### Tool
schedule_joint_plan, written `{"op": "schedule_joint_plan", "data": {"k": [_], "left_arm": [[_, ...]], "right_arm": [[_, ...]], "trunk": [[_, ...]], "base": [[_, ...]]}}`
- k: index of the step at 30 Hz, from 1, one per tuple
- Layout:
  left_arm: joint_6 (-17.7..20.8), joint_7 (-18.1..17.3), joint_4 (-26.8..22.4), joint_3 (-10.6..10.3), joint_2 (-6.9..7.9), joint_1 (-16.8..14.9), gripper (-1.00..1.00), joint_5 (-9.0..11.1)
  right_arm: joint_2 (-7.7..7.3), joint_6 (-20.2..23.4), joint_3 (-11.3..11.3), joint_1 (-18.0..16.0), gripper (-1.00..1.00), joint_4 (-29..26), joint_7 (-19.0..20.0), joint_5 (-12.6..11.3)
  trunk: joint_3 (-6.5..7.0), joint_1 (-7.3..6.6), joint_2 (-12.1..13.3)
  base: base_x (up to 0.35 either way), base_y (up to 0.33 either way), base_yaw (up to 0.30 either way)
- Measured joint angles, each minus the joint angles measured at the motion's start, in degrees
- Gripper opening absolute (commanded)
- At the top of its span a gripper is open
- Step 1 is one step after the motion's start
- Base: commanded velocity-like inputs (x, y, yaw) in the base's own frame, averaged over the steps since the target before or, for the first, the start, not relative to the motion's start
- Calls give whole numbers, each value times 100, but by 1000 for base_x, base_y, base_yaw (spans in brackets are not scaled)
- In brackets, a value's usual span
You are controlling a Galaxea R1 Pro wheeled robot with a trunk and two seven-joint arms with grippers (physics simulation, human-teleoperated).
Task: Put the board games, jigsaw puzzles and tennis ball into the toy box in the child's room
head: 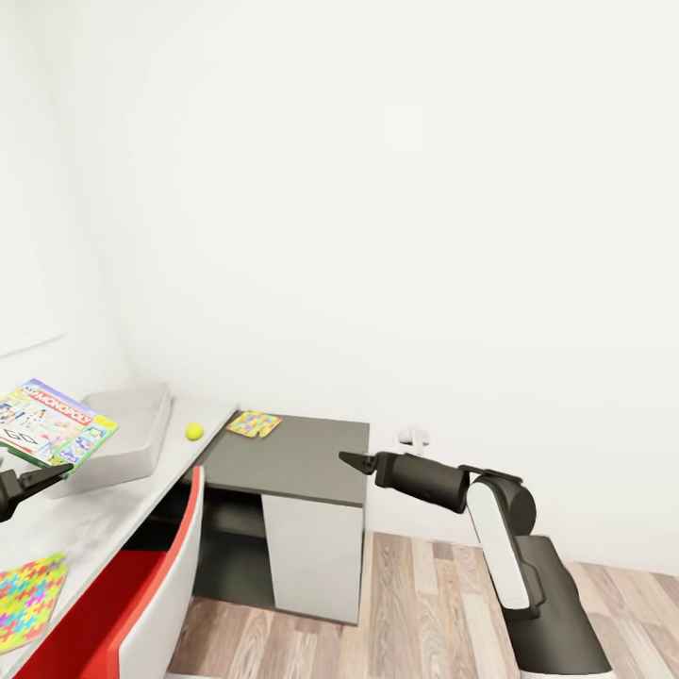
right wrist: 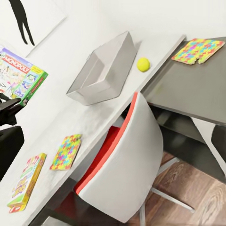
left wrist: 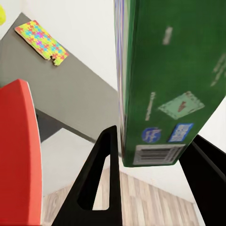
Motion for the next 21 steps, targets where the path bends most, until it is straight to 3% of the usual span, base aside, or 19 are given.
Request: {"op": "schedule_joint_plan", "data": {"k": [3, 7, 12, 21], "left_arm": [[7, -1, 0, 2, 5, -1, -100, 3], [9, 0, 0, 6, 8, 0, -100, 4], [8, 0, 0, 8, 9, 1, -100, 1], [10, 10, 0, 10, -19, 0, -100, 3]], "right_arm": [[1, -6, 219, 0, 100, 5, -177, 6], [1, -6, 319, 0, 100, 7, -581, -15], [7, -7, 347, -1, 100, 7, -683, -19], [10, -7, 357, 0, 100, 7, -711, -17]], "trunk": [[0, 2, -1], [0, 0, -1], [0, -1, -1], [0, -2, -2]], "base": [[-204, 73, 0], [-68, 30, 39], [-12, 5, 186], [20, 0, 25]]}}
